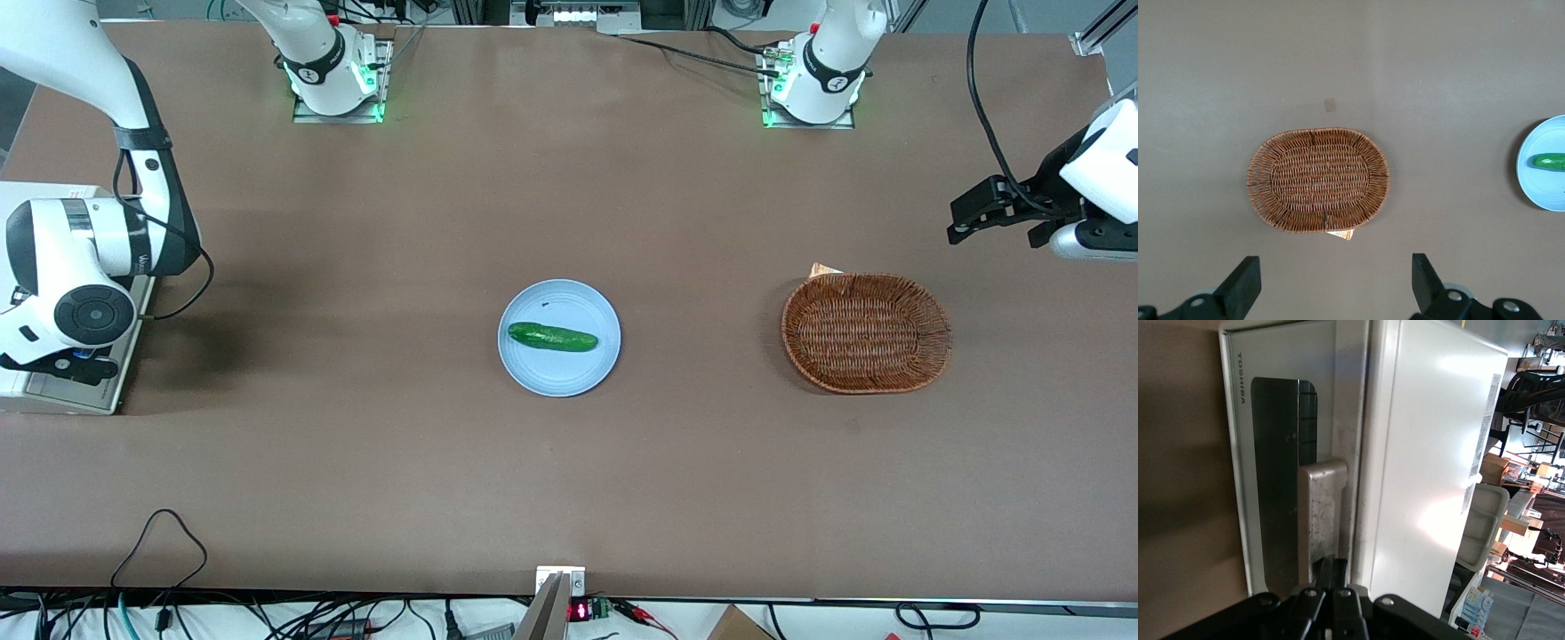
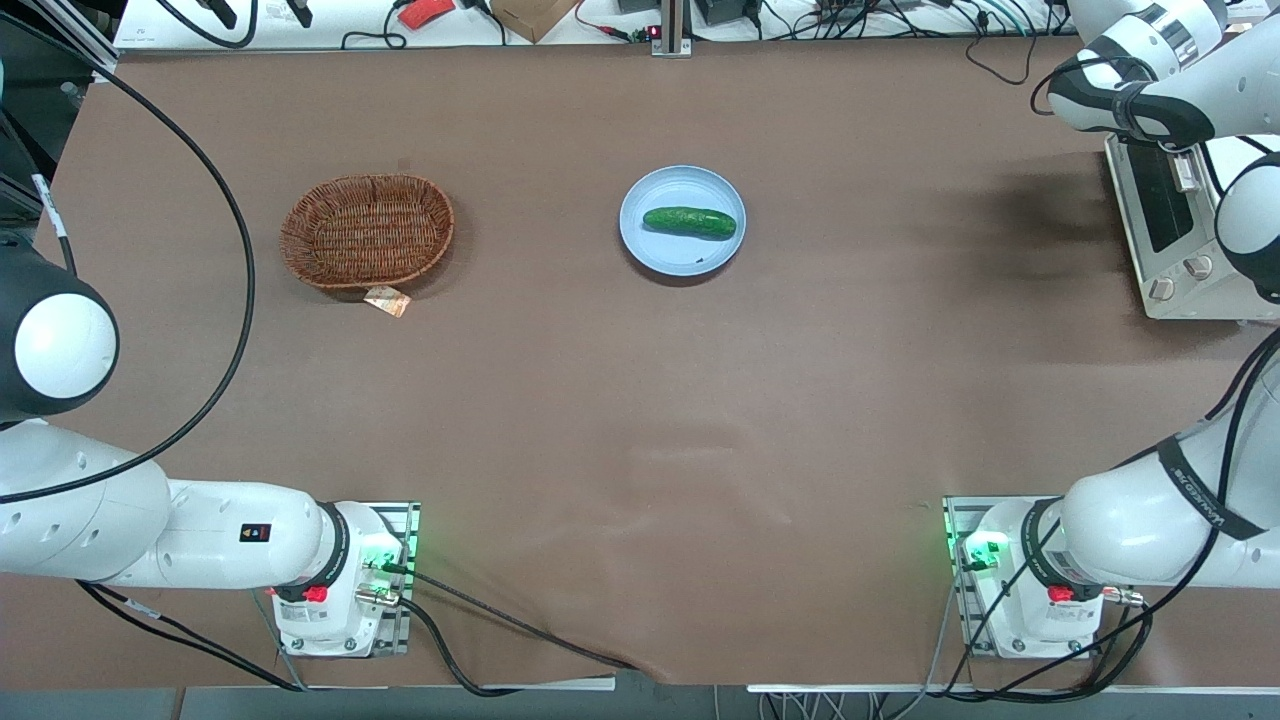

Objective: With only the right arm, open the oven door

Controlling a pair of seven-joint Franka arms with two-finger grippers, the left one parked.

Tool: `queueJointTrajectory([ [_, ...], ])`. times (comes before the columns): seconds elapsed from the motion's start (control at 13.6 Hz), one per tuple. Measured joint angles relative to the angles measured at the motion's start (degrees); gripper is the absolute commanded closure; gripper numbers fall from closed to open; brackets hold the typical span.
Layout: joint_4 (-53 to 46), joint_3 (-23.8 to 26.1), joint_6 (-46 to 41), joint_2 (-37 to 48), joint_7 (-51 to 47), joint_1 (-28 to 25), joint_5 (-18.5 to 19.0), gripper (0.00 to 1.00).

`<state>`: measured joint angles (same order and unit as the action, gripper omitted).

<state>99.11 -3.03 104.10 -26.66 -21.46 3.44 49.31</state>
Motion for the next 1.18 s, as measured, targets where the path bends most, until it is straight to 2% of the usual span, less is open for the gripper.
queueJointTrajectory([
  [0.37, 0.0, 0.0, 0.0, 0.0, 0.0, 0.0, -0.1, 1.0],
  [1.18, -0.1, 0.4, 0.6, 0.3, 0.0, -0.3, -3.8, 1.0],
])
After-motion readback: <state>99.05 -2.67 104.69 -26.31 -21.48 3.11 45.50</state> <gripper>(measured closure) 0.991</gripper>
